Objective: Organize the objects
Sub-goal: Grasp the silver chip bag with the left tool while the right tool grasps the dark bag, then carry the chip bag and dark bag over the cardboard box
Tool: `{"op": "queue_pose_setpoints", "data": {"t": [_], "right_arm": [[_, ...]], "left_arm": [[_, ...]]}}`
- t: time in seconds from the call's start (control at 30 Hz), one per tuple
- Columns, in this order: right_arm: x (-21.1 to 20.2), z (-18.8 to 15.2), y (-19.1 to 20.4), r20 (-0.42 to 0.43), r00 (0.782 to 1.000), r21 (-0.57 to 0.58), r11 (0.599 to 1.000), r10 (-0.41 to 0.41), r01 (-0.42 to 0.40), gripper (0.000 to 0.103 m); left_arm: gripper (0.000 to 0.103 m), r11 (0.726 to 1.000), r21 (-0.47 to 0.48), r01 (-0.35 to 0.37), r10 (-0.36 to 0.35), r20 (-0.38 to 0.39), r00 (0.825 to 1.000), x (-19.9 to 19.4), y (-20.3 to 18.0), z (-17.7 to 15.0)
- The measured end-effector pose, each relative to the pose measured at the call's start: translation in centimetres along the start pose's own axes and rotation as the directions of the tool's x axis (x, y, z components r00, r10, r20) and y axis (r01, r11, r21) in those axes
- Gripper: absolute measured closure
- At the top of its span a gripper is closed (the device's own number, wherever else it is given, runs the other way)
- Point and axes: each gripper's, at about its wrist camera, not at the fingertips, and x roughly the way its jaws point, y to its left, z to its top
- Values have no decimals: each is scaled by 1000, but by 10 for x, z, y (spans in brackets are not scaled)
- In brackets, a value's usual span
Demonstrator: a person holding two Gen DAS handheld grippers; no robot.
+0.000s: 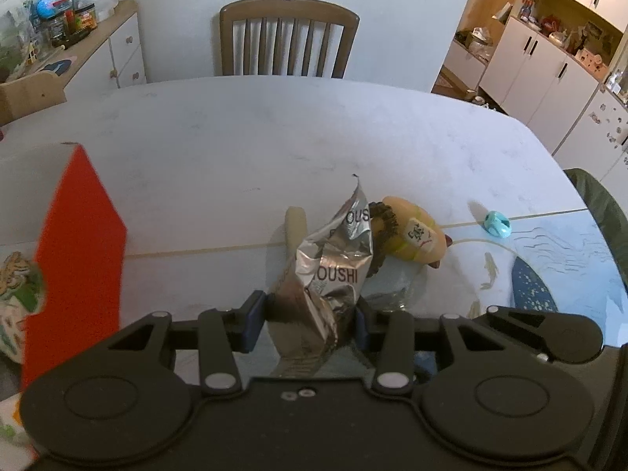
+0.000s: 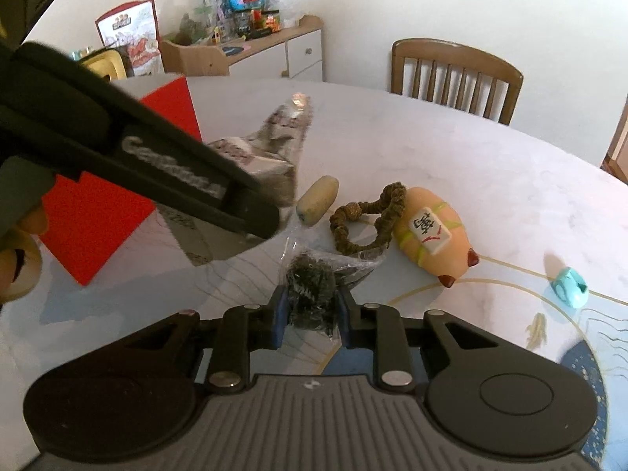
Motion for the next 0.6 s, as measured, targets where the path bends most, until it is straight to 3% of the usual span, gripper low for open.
{"op": "queue_pose_setpoints", "data": {"t": [0.37, 0.6], "right_arm": [[-61, 13, 18, 60, 998, 49, 999, 11, -14, 78], [-86, 33, 43, 98, 995, 45, 998, 37, -42, 78]], "left_arm": [[61, 998, -13, 63, -62, 54, 997, -60, 25, -7], [61, 998, -24, 63, -61, 73, 995, -91, 49, -9]]}}
